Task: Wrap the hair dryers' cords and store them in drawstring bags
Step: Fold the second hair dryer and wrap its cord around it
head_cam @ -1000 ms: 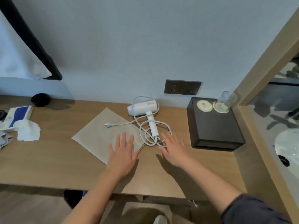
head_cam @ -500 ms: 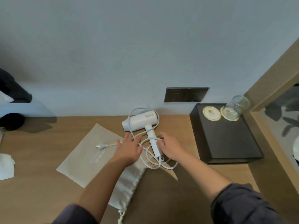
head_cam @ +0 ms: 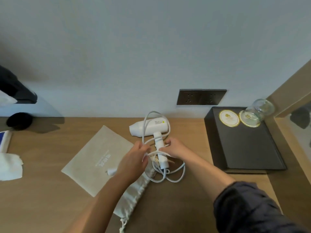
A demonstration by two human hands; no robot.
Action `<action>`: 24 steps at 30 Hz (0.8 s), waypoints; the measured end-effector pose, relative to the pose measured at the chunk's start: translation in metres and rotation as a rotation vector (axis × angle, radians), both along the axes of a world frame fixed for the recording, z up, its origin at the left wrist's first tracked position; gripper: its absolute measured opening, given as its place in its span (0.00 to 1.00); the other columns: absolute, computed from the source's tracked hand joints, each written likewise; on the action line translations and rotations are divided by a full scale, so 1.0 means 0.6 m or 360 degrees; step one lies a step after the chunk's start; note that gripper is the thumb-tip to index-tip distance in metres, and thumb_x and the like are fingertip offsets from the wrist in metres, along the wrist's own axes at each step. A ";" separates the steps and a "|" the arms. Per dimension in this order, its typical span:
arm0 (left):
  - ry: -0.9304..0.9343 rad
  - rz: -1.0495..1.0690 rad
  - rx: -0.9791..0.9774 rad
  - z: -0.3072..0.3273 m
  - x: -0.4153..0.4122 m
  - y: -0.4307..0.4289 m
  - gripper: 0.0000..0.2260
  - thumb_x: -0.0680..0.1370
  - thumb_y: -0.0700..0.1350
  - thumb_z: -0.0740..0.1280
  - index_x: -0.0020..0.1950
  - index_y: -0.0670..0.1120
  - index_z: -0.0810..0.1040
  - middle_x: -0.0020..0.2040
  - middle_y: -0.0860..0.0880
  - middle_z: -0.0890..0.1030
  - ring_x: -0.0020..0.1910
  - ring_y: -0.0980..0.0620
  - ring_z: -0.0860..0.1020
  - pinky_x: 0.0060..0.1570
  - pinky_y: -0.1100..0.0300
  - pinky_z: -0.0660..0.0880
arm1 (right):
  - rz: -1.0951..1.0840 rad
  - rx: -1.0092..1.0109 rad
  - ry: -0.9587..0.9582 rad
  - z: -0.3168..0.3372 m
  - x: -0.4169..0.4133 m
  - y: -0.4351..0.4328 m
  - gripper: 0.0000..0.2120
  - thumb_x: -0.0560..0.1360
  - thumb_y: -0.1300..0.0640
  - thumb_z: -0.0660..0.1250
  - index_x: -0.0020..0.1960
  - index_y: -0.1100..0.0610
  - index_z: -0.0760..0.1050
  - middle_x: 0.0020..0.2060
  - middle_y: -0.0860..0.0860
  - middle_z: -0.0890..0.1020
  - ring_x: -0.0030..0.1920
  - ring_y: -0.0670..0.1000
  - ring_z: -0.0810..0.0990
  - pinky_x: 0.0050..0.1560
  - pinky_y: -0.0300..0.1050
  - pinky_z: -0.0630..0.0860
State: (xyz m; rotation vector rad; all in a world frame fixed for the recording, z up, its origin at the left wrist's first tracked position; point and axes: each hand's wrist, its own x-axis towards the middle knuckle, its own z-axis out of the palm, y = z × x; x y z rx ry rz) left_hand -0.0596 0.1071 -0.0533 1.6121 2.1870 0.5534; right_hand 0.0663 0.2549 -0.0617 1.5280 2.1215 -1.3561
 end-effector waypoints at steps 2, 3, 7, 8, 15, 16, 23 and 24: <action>-0.0038 0.0074 -0.0026 0.001 -0.002 -0.015 0.14 0.78 0.41 0.63 0.62 0.51 0.73 0.53 0.52 0.70 0.43 0.50 0.77 0.40 0.58 0.74 | 0.0055 -0.0050 0.0007 -0.008 -0.012 -0.006 0.13 0.74 0.53 0.71 0.56 0.57 0.78 0.49 0.51 0.79 0.49 0.51 0.77 0.49 0.44 0.72; -0.0051 0.0116 -0.0037 0.000 -0.003 -0.024 0.15 0.78 0.41 0.62 0.64 0.51 0.72 0.53 0.51 0.69 0.44 0.50 0.77 0.41 0.57 0.75 | 0.0056 -0.0080 0.0016 -0.011 -0.017 -0.009 0.13 0.74 0.54 0.70 0.57 0.57 0.78 0.50 0.52 0.80 0.50 0.52 0.78 0.49 0.43 0.72; -0.0049 0.0245 -0.0027 -0.001 -0.004 -0.049 0.16 0.79 0.40 0.61 0.66 0.51 0.71 0.49 0.52 0.68 0.40 0.50 0.76 0.41 0.58 0.75 | -0.0002 -0.0216 -0.0001 -0.016 -0.032 -0.012 0.14 0.73 0.54 0.71 0.57 0.56 0.75 0.56 0.56 0.80 0.56 0.57 0.79 0.53 0.51 0.78; -0.0044 0.0263 -0.0012 -0.001 -0.005 -0.054 0.16 0.79 0.40 0.61 0.66 0.51 0.71 0.49 0.52 0.67 0.38 0.50 0.75 0.39 0.60 0.73 | -0.0009 -0.0252 -0.0017 -0.014 -0.034 -0.011 0.14 0.74 0.54 0.70 0.56 0.57 0.73 0.54 0.56 0.79 0.54 0.57 0.79 0.52 0.52 0.79; -0.0064 0.0331 0.0031 0.007 -0.025 -0.066 0.15 0.79 0.40 0.59 0.66 0.47 0.72 0.49 0.50 0.68 0.38 0.48 0.74 0.42 0.54 0.74 | -0.0690 -0.0874 0.0470 0.028 -0.015 -0.017 0.12 0.80 0.63 0.63 0.58 0.62 0.62 0.43 0.60 0.78 0.38 0.53 0.81 0.36 0.52 0.83; -0.0101 0.0371 -0.0010 0.010 -0.026 -0.064 0.15 0.79 0.41 0.58 0.66 0.48 0.71 0.51 0.50 0.68 0.40 0.49 0.74 0.44 0.55 0.73 | -0.0741 -0.0872 0.0505 0.034 -0.009 -0.019 0.12 0.79 0.63 0.63 0.59 0.62 0.62 0.43 0.60 0.78 0.37 0.53 0.80 0.36 0.51 0.83; -0.0134 0.0322 -0.0152 0.027 -0.008 -0.057 0.19 0.80 0.44 0.59 0.71 0.48 0.67 0.69 0.46 0.66 0.61 0.46 0.75 0.59 0.53 0.73 | -0.0798 -0.0580 0.0796 0.069 0.047 -0.034 0.16 0.78 0.63 0.66 0.64 0.61 0.65 0.46 0.62 0.79 0.39 0.54 0.79 0.52 0.57 0.80; -0.0137 0.0310 -0.0196 0.029 -0.007 -0.056 0.20 0.79 0.44 0.59 0.71 0.48 0.65 0.70 0.45 0.65 0.62 0.46 0.74 0.60 0.52 0.73 | -0.0785 -0.0543 0.0838 0.074 0.053 -0.039 0.17 0.78 0.63 0.66 0.64 0.60 0.66 0.49 0.62 0.79 0.41 0.55 0.79 0.53 0.57 0.80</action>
